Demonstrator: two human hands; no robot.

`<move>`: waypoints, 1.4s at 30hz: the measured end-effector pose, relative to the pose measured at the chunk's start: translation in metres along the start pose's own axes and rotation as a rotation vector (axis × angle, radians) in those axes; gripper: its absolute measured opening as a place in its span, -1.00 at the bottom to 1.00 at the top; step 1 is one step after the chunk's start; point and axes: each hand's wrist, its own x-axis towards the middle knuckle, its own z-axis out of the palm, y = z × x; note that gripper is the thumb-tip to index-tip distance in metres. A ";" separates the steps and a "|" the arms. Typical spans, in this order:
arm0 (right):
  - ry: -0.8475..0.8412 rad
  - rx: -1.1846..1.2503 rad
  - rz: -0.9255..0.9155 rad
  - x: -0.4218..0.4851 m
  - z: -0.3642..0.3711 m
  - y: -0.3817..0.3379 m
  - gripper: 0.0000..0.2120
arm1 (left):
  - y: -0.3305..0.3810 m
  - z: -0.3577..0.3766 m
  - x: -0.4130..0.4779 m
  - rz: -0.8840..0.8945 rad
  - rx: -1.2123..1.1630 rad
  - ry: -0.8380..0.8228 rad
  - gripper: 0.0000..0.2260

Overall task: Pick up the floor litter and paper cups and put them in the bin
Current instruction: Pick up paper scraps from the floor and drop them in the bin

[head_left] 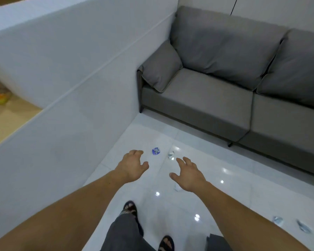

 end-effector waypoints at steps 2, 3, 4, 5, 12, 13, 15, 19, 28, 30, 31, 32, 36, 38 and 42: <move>-0.028 0.001 0.020 0.041 -0.007 -0.002 -0.27 | -0.003 -0.007 0.045 -0.004 -0.024 -0.024 -0.46; -0.048 0.004 0.035 0.062 -0.009 -0.003 -0.27 | -0.006 -0.011 0.068 -0.004 -0.030 -0.043 -0.47; -0.068 0.009 0.051 0.084 -0.010 -0.004 -0.27 | -0.010 -0.014 0.093 -0.003 -0.030 -0.065 -0.47; -0.084 0.013 0.067 0.107 -0.010 -0.006 -0.27 | -0.014 -0.017 0.119 -0.005 -0.025 -0.090 -0.47; -0.223 0.053 0.169 0.285 0.012 -0.016 -0.30 | -0.058 -0.011 0.312 -0.043 0.002 -0.309 -0.48; -0.236 0.054 0.182 0.313 0.019 -0.014 -0.31 | -0.065 -0.004 0.339 -0.048 0.013 -0.339 -0.47; -0.245 0.074 0.205 0.368 0.035 -0.008 -0.32 | -0.078 0.016 0.391 -0.068 0.018 -0.381 -0.47; -0.255 0.114 0.213 0.479 0.095 0.020 -0.34 | -0.110 0.080 0.496 -0.063 -0.030 -0.438 -0.47; -0.190 0.057 0.144 0.713 0.293 0.110 -0.40 | -0.217 0.280 0.680 -0.188 -0.125 -0.333 -0.48; -0.164 0.058 0.137 0.745 0.334 0.124 -0.40 | -0.239 0.320 0.699 -0.200 -0.125 -0.329 -0.49; -0.152 0.048 0.125 0.756 0.352 0.131 -0.40 | -0.249 0.337 0.707 -0.196 -0.121 -0.332 -0.49; -0.132 0.032 0.110 0.764 0.366 0.137 -0.41 | -0.257 0.352 0.714 -0.183 -0.114 -0.340 -0.49; -0.035 0.064 0.042 0.768 0.403 0.152 -0.56 | -0.272 0.386 0.730 -0.174 -0.129 -0.367 -0.49; -0.034 0.202 0.064 0.763 0.406 0.152 -0.65 | -0.269 0.388 0.731 -0.182 -0.129 -0.380 -0.49; 0.028 0.512 0.055 0.742 0.383 0.132 -0.74 | -0.250 0.372 0.725 -0.192 -0.171 -0.423 -0.50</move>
